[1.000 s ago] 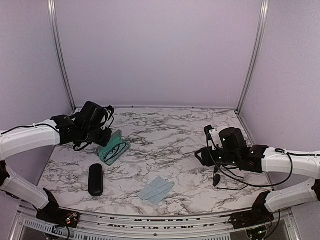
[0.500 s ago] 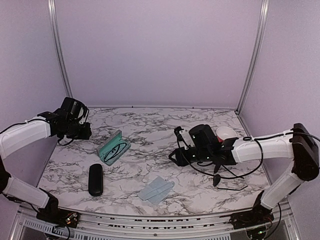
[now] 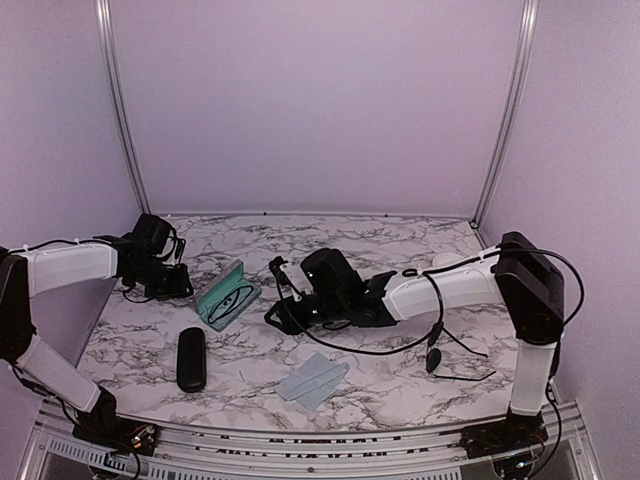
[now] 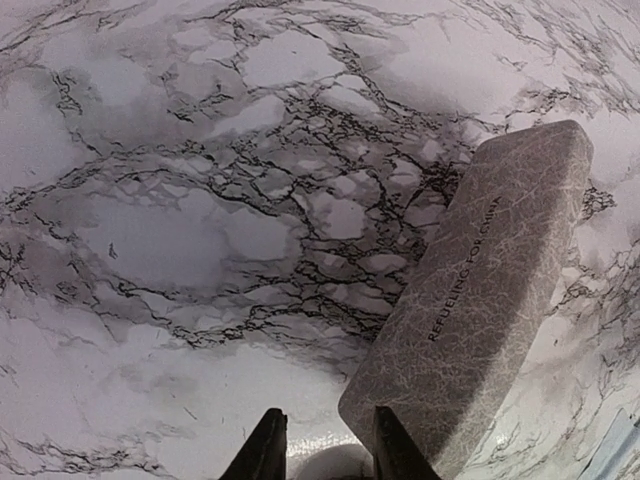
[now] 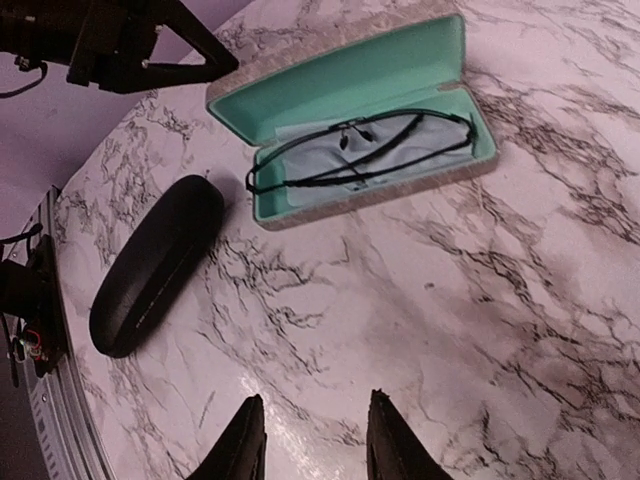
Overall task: Organize the sunglasses
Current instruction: Close the case with sunglasses at the center of the board.
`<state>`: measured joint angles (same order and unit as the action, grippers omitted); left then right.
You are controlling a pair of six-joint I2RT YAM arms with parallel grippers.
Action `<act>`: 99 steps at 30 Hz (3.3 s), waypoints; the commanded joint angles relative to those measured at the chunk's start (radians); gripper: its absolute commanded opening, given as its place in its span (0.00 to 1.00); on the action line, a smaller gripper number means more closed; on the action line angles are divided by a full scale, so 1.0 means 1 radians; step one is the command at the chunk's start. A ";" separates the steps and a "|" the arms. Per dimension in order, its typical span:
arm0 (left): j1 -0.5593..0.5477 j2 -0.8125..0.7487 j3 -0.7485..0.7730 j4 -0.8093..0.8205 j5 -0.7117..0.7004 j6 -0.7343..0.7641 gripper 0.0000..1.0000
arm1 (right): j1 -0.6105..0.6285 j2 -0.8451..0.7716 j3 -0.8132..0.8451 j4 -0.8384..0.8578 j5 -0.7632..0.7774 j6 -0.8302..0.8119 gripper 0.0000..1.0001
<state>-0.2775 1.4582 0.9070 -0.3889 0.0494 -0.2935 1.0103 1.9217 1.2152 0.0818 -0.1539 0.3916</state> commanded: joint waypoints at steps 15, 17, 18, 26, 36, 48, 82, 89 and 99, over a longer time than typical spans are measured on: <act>-0.050 0.051 -0.107 0.142 0.173 -0.093 0.26 | 0.100 0.443 0.585 0.011 -0.086 0.014 0.20; -0.077 0.034 -0.112 0.143 0.174 -0.103 0.26 | 0.095 0.412 0.533 0.020 -0.043 0.012 0.19; -0.087 0.024 -0.115 0.142 0.175 -0.109 0.26 | 0.089 0.399 0.509 0.023 -0.027 0.013 0.19; -0.099 -0.012 -0.024 0.065 0.067 -0.045 0.27 | 0.010 0.207 0.239 0.097 -0.023 0.000 0.18; -0.099 0.132 0.169 -0.017 0.054 0.046 0.27 | -0.070 0.288 0.276 0.047 -0.080 -0.014 0.19; -0.103 0.202 0.212 -0.028 0.121 0.051 0.24 | -0.075 0.458 0.430 0.008 -0.061 -0.010 0.13; -0.197 0.255 0.208 0.021 0.111 0.004 0.21 | -0.076 0.543 0.516 0.014 -0.132 -0.009 0.13; -0.201 0.178 0.206 -0.011 0.031 0.006 0.21 | -0.075 0.414 0.458 0.017 -0.144 -0.019 0.18; -0.200 0.144 0.136 0.015 0.000 -0.004 0.21 | -0.057 0.323 0.464 0.031 -0.202 0.000 0.28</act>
<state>-0.4744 1.6150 1.0843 -0.3702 0.0689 -0.2890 0.9352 2.2578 1.6337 0.1001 -0.3191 0.3832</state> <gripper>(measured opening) 0.212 0.278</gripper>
